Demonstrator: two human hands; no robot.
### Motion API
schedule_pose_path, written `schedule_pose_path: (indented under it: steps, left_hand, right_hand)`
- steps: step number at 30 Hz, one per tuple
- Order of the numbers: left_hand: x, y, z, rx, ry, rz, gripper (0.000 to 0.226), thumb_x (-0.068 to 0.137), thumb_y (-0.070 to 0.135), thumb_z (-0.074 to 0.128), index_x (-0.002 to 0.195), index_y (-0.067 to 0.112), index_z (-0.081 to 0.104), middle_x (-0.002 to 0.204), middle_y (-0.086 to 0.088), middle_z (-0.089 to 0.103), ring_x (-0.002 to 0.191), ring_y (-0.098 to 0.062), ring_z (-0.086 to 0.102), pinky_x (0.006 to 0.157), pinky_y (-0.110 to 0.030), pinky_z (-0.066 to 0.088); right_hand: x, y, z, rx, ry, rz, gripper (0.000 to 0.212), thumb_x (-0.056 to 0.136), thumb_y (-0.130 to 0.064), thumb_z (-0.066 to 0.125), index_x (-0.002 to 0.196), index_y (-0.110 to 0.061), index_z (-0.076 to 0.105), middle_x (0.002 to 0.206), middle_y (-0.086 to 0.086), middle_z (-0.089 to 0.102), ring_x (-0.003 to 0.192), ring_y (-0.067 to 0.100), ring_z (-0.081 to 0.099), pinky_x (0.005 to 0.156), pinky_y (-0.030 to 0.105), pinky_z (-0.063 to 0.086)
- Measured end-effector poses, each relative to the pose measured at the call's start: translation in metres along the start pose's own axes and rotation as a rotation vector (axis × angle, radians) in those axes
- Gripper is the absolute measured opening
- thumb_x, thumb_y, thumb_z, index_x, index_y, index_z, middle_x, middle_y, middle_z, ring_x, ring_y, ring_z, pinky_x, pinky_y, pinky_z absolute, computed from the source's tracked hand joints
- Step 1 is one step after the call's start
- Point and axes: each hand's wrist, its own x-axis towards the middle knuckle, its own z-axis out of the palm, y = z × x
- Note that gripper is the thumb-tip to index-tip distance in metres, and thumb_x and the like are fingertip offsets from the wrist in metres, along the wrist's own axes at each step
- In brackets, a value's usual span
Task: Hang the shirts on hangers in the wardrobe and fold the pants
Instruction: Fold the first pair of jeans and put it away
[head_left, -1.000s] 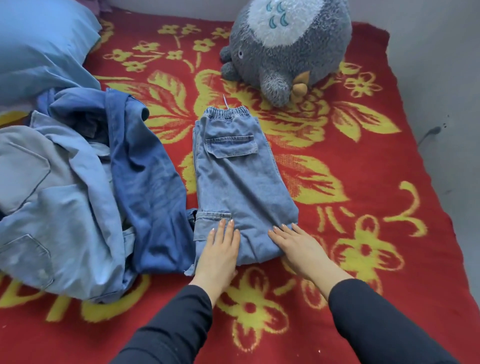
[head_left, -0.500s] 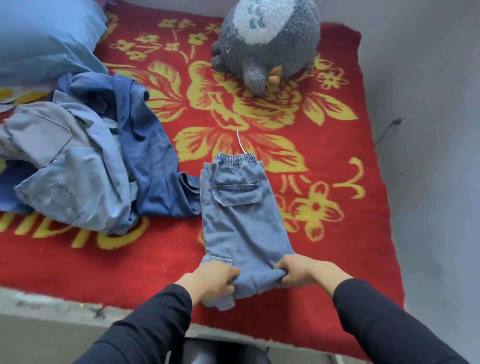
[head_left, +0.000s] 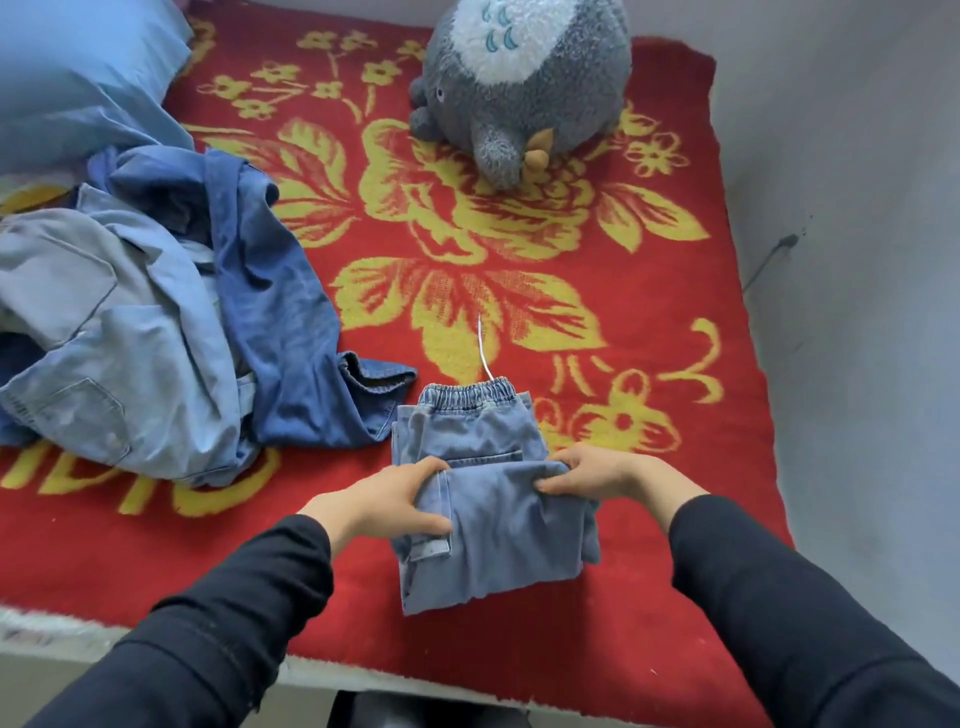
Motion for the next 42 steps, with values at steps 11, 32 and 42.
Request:
schedule_pose_path:
  steps: [11,32,42]
  left_hand:
    - [0.091,-0.027,-0.076,-0.172,0.373,0.014,0.039,0.086,0.032,0.067,0.123,0.028,0.056,0.118,0.004,0.061,0.107,-0.012,0.055,0.090,-0.028,0.042]
    - [0.146,-0.055,-0.073,-0.487,-0.214,-0.340,0.110,0.044,0.048,0.092,0.137,0.009,0.047,0.122,-0.007,0.065,0.109,-0.024,0.064,0.101,-0.041,0.046]
    - [0.103,-0.050,-0.039,-0.114,-0.108,-0.281,0.099,0.034,0.066,0.079,0.118,0.021,0.055,0.124,0.010,0.041,0.122,-0.017,0.038,0.106,-0.036,0.038]
  right_hand:
    - [0.084,-0.028,-0.071,-0.232,0.394,-0.056,0.020,0.082,-0.031,0.065,0.078,-0.012,0.060,0.072,0.001,0.059,0.070,0.020,0.054,0.060,0.033,0.039]
    - [0.149,-0.013,-0.058,0.378,0.146,0.163,0.042,0.050,-0.026,0.076,0.090,-0.011,0.074,0.091,0.004,0.075,0.087,0.021,0.070,0.089,0.046,0.054]
    - [0.105,-0.019,-0.037,0.260,-0.010,0.099,0.051,0.048,-0.029,0.081,0.092,-0.006,0.071,0.094,0.003,0.073,0.090,0.020,0.069,0.085,0.036,0.055]
